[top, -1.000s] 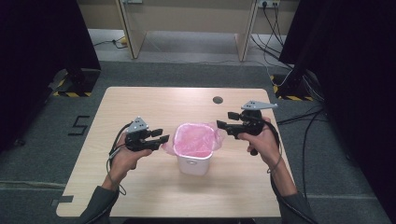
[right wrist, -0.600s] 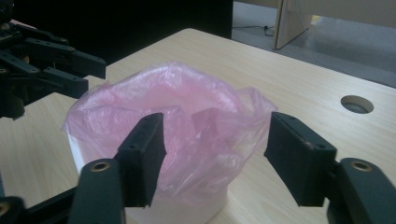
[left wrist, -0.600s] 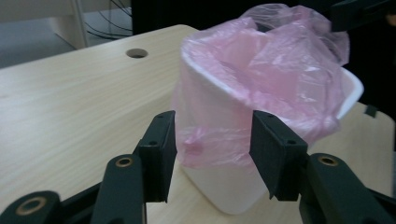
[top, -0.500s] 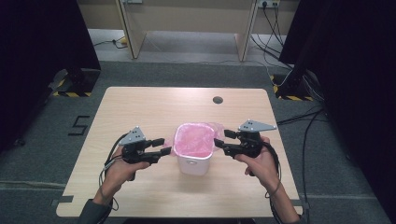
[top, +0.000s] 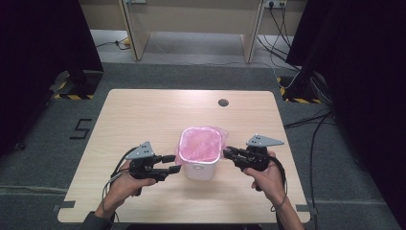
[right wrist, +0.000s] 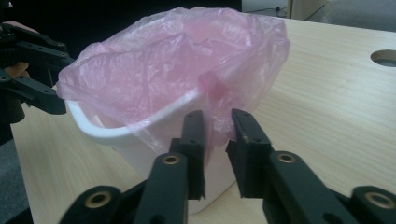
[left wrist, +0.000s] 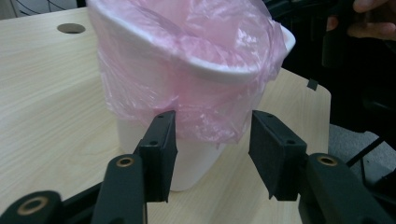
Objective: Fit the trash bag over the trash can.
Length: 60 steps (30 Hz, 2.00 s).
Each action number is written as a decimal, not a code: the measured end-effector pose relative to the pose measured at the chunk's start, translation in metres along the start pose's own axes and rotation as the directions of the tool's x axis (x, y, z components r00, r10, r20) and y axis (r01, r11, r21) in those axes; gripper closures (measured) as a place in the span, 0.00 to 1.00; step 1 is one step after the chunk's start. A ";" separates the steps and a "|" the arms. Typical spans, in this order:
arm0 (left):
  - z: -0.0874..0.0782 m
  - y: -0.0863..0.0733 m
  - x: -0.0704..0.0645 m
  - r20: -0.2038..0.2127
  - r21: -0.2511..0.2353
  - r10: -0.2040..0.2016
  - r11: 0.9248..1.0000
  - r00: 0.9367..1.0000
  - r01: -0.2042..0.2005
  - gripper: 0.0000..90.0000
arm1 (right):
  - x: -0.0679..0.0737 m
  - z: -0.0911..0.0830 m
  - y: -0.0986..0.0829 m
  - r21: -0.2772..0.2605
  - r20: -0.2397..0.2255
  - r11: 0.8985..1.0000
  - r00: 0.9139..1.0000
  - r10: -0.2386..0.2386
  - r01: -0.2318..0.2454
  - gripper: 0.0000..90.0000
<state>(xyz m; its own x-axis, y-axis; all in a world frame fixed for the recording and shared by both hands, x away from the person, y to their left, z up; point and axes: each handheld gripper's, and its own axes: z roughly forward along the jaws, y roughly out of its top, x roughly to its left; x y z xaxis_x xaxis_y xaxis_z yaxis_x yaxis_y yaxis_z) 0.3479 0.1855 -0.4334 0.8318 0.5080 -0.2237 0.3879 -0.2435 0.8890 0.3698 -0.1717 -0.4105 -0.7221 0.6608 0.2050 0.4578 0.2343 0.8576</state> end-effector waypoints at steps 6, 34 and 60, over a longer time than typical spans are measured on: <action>0.011 -0.005 -0.004 0.020 0.019 0.035 0.999 0.999 -0.035 0.90 | 0.006 0.006 -0.003 0.011 0.019 0.998 0.998 -0.054 0.054 0.94; 0.031 -0.013 0.000 0.035 0.079 0.083 0.993 0.996 -0.086 0.96 | -0.008 0.031 -0.020 0.100 0.046 0.992 0.996 -0.081 0.076 0.98; 0.010 -0.003 -0.008 -0.034 0.062 0.079 0.995 0.996 -0.077 0.55 | -0.021 0.005 0.038 -0.022 0.086 0.996 0.993 -0.079 0.081 0.56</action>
<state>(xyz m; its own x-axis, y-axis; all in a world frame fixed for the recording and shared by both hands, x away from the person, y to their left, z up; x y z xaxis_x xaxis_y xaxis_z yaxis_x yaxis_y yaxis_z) 0.3438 0.1736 -0.4387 0.8462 0.5145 -0.1389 0.3462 -0.3325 0.8772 0.4048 -0.1733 -0.3842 -0.7083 0.6995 0.0953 0.3862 0.2709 0.8817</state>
